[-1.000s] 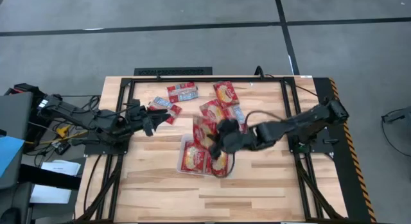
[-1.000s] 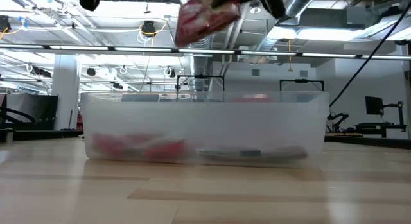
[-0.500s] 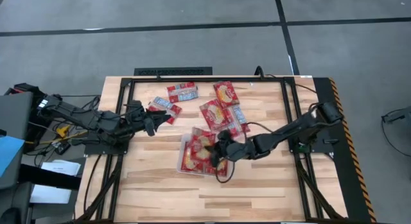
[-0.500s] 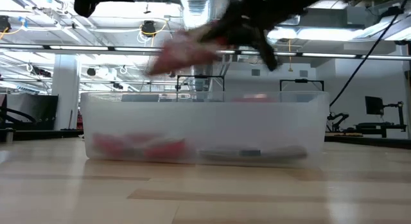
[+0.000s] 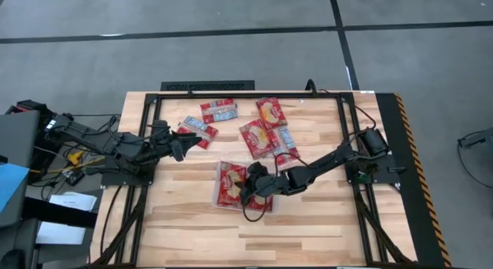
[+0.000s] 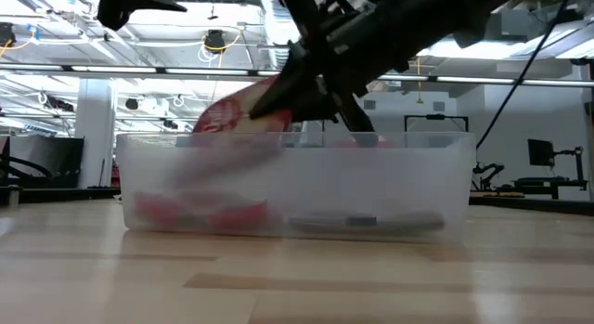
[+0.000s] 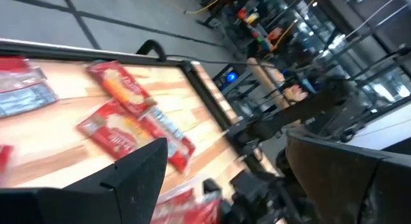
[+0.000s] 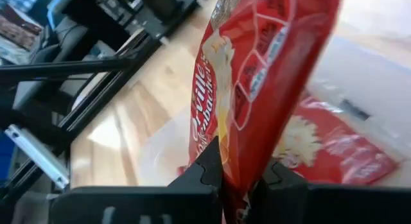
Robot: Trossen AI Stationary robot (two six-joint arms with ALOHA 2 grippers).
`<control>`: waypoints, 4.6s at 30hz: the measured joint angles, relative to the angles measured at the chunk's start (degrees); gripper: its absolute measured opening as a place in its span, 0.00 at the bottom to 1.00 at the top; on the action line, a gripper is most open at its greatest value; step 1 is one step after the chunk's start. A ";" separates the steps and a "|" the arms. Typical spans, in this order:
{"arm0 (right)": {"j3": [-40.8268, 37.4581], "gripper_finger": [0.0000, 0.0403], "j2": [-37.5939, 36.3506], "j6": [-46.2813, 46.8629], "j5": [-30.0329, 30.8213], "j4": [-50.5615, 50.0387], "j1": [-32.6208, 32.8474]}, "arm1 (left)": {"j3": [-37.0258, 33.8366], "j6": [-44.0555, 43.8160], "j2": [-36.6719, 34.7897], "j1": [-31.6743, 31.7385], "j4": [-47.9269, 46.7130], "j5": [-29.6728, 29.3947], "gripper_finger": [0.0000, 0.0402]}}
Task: Sort popcorn bags into baskets
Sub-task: Put the red popcorn bag into the transparent bin
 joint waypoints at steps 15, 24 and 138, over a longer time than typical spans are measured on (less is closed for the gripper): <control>2.46 0.37 2.68 -3.61 -4.81 -1.28 0.00 | 0.00 -0.41 -0.20 0.00 -2.51 -0.36 0.76; 2.54 0.61 1.47 -5.85 -10.69 -8.17 -1.58 | 0.00 -0.15 -0.20 0.00 -2.99 -0.36 0.76; 18.81 0.21 -19.82 -29.31 -14.36 -62.59 -1.47 | 0.92 32.92 49.77 69.11 -20.69 47.36 0.35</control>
